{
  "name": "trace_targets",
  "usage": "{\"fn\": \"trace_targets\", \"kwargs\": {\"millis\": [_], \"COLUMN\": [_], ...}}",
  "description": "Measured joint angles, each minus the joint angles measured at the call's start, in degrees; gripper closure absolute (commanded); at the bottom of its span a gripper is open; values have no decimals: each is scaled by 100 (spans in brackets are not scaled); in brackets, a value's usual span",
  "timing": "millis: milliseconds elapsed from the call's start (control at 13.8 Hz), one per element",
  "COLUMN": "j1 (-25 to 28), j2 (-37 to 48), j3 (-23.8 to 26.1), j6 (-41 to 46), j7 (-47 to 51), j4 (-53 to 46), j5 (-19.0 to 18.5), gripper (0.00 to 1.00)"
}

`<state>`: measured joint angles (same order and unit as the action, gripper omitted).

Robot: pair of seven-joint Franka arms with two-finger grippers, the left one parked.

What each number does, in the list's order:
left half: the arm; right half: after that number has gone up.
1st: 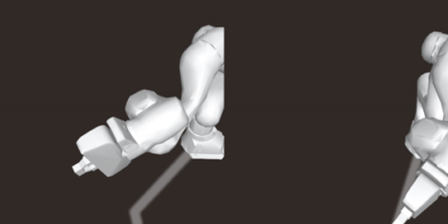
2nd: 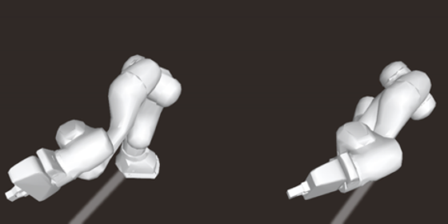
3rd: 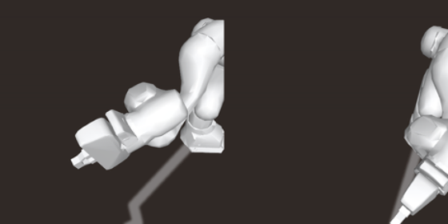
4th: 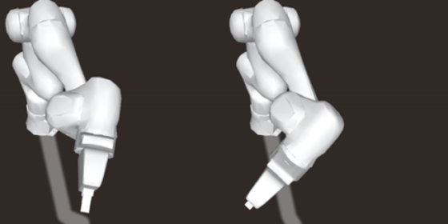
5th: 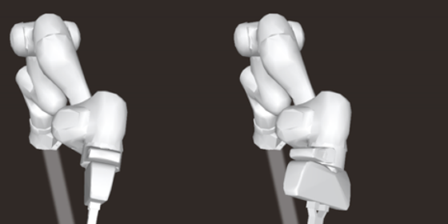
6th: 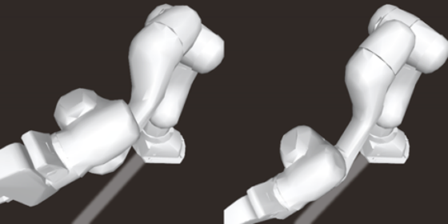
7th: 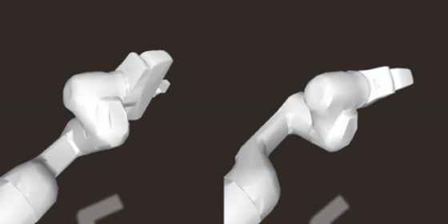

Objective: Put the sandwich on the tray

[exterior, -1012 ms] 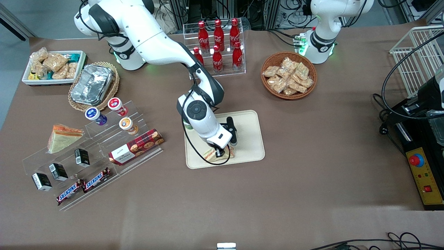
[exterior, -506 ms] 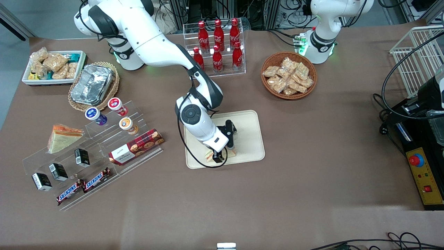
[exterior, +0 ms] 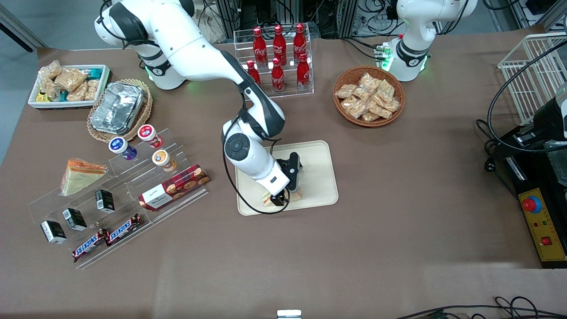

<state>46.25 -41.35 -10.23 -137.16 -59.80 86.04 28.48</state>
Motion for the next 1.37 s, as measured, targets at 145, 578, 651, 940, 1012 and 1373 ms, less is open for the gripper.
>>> {"fn": "trace_targets", "kwargs": {"millis": [145,578,651,940,1012,1373], "j1": [-49,-562,-706,-1588,-1912,-3161], "j2": [293,1363,1500,2112,2249,2961], "j3": [-182,-76,4,127,120,131], "j6": [514,2218,2492,3281,3408,3842], "j7": [619,3601,3863,4644,4798,5783], "j4": [0,1,3,3,7,46], "j5": [-68,-1932,-1998,-2310,-2341,-2368], "gripper": [1,1,1,1,1,1]}}
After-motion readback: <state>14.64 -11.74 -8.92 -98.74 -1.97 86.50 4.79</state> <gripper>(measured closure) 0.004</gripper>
